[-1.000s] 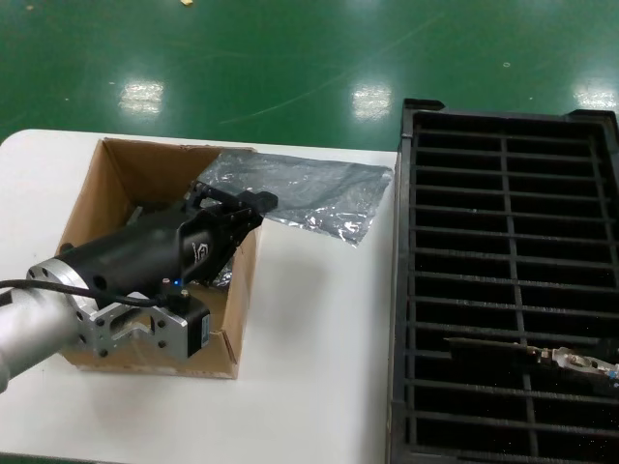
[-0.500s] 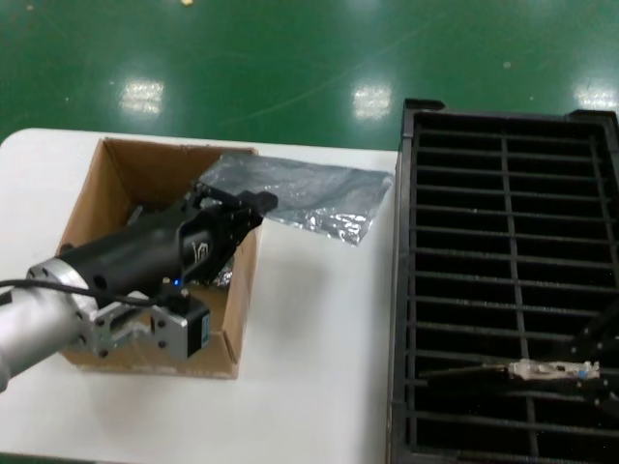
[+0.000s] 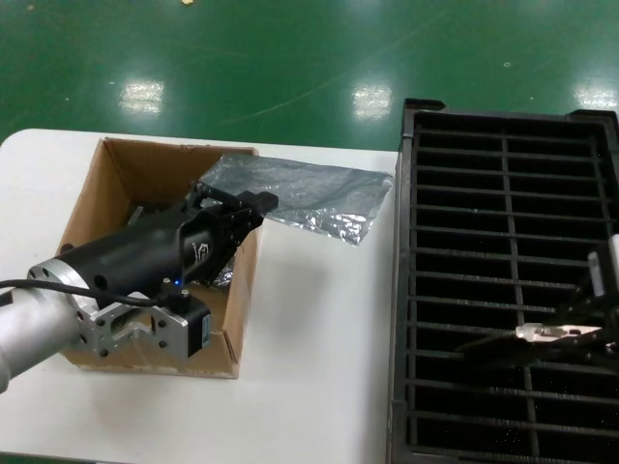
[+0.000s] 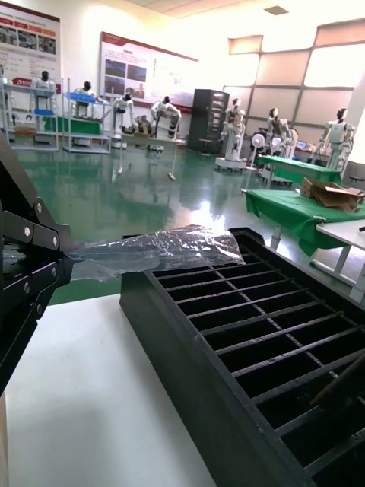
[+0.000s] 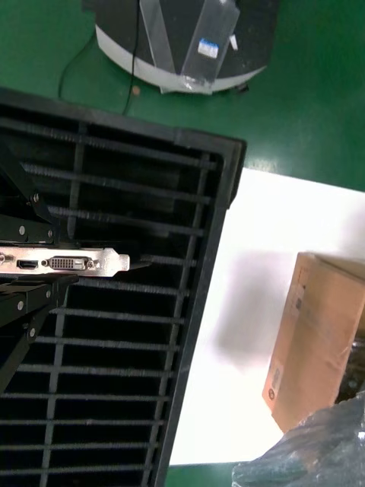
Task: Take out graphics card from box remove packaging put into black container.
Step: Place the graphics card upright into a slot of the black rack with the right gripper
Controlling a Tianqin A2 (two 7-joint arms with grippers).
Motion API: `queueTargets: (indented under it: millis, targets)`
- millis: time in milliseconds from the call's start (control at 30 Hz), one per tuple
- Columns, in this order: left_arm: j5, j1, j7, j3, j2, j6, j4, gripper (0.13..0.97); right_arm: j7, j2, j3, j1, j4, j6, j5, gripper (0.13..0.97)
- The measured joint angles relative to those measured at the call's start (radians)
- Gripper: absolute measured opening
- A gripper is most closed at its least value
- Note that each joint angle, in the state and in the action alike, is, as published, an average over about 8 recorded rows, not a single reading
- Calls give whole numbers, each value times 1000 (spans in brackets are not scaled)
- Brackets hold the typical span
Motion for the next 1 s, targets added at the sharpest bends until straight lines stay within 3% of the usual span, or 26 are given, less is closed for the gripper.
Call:
queueTargets:
  millis: [200,400,633,1000]
  targets:
    - [0,0,0,0,0,0,0,139,84,-19,-181,155,-31,-7,66,186]
    - [0,0,0,0,0,0,0,139,119,-25,-277,251,-68,-8,161,186]
    - [0,0,0,0,0,0,0,139,133,-40,-296,287,-110,-8,193,186]
    - [0,0,0,0,0,0,0,139,117,-80,-282,283,-194,-8,159,186]
